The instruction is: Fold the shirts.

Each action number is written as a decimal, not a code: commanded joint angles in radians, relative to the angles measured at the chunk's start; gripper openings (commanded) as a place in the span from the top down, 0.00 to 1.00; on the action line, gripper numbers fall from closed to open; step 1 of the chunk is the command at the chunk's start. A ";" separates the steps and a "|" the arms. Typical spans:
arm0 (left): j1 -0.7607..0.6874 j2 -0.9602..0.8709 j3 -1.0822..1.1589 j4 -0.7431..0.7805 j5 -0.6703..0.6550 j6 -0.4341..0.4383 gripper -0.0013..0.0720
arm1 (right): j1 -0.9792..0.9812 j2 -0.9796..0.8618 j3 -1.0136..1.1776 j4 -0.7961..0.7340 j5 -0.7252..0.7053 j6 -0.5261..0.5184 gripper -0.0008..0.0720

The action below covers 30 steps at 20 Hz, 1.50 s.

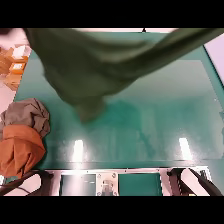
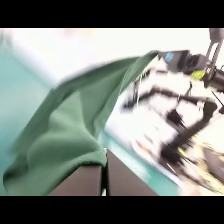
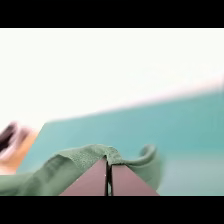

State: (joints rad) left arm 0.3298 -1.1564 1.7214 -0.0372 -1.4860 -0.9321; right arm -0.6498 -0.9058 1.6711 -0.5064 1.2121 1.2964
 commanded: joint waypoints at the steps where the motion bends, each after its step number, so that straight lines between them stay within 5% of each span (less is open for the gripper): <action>1: 0.001 0.101 0.325 -0.094 0.200 -0.011 0.95 | -0.134 0.121 0.213 -0.039 -0.093 0.013 0.97; 5: 0.001 0.218 0.391 0.062 0.372 -0.020 0.95 | -0.131 0.207 0.217 -0.193 -0.180 0.015 0.97; 7: 0.001 0.238 0.391 0.237 0.380 -0.109 0.95 | -0.118 0.204 0.203 -0.219 -0.161 0.064 0.97; 10: 0.001 0.240 0.319 0.445 0.371 -0.224 0.95 | -0.085 0.198 0.068 -0.161 -0.146 0.066 0.97; 13: 0.000 0.233 0.087 0.448 0.344 -0.218 0.95 | -0.014 0.177 -0.204 -0.098 -0.169 0.028 0.97; 18: -0.122 0.050 -0.395 0.360 0.500 -0.005 0.95 | 0.203 -0.054 -0.573 -0.096 -0.415 -0.052 0.97; 23: -0.339 -0.437 -0.385 0.266 0.699 0.251 0.95 | 0.268 -0.437 -0.543 -0.095 -0.480 -0.051 0.97; 27: -0.340 -0.708 -0.185 0.217 0.621 0.207 0.95 | 0.259 -0.578 -0.516 -0.105 -0.475 -0.052 0.97; 28: -0.323 -0.722 -0.160 0.220 0.592 0.175 0.91 | 0.252 -0.580 -0.516 -0.125 -0.459 -0.052 0.92; 29: -0.300 -0.720 -0.152 0.221 0.573 0.170 0.53 | 0.237 -0.579 -0.509 -0.144 -0.421 -0.052 0.79; 30: -0.270 -0.720 -0.136 0.222 0.532 0.170 0.26 | 0.209 -0.579 -0.494 -0.175 -0.352 -0.052 0.69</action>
State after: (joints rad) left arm 0.0269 -1.8038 1.5246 0.2005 -0.8791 -0.7483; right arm -0.4091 -1.4422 1.1595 -0.6277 0.7719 1.2457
